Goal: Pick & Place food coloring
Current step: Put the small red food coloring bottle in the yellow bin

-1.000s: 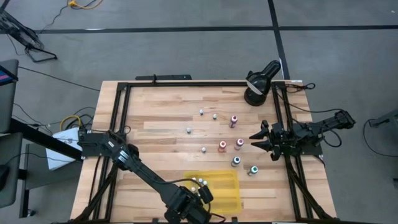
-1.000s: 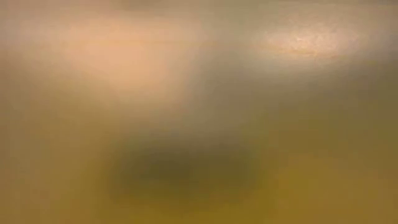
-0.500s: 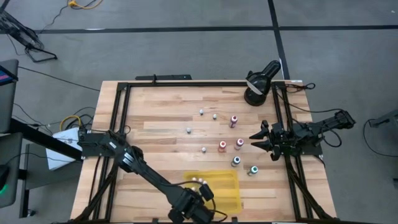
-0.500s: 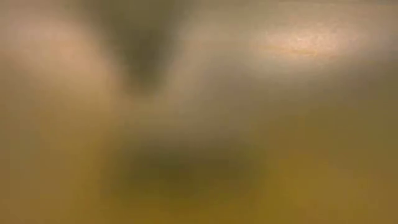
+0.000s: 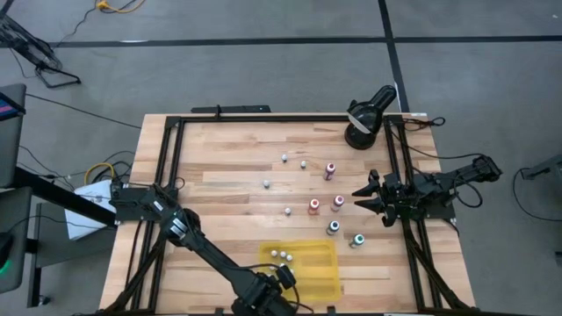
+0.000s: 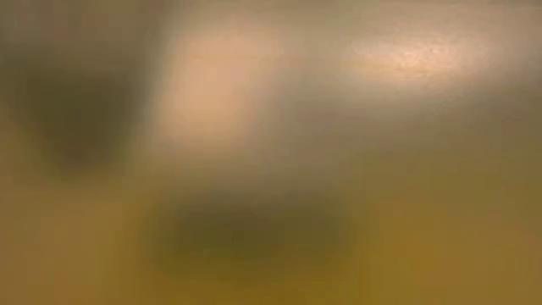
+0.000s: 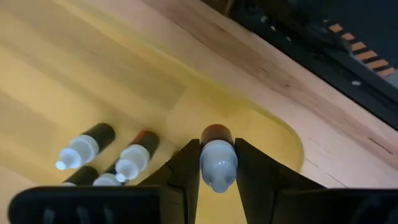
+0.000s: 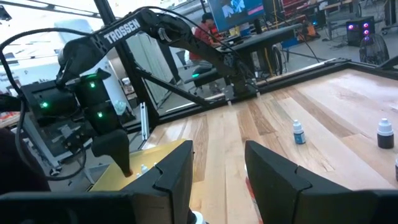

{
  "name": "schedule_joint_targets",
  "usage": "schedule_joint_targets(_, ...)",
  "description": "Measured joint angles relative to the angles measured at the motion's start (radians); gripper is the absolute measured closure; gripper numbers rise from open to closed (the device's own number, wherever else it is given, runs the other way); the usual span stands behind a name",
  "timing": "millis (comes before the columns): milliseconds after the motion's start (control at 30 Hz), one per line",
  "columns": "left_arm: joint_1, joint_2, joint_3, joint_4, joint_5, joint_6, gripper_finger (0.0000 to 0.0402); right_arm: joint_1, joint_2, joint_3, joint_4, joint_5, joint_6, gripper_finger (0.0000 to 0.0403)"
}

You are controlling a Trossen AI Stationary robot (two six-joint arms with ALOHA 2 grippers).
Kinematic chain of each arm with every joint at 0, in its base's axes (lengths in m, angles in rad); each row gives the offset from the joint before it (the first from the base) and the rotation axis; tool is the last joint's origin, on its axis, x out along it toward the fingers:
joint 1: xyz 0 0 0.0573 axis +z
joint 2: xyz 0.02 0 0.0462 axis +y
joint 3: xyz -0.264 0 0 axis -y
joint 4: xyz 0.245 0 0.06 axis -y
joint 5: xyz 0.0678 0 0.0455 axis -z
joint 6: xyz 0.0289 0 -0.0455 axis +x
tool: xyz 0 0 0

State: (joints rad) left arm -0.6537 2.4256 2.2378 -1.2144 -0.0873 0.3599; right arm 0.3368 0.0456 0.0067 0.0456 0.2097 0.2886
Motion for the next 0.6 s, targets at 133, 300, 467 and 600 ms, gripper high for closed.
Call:
schedule_joint_targets(133, -0.002, 0.0, -0.004, 0.002, -0.025, 0.003, 0.0322, 0.0, 0.0, 0.0, 0.0, 0.0, 0.0, 0.0265)
schedule_joint_targets(300, 0.001, 0.0, -0.004, 0.002, -0.033, 0.012, 0.0322, 0.0, 0.0, 0.0, 0.0, 0.0, 0.0, 0.0266)
schedule_joint_targets(467, -0.001, 0.005, -0.004, 0.009, -0.032, 0.012, 0.0322, 0.0, 0.0, 0.0, 0.0, 0.0, 0.0, 0.0264)
schedule_joint_targets(600, -0.001, 0.026, -0.005, 0.028, -0.043, 0.012, 0.0322, 0.0, 0.0, 0.0, 0.0, 0.0, 0.0, 0.0266)
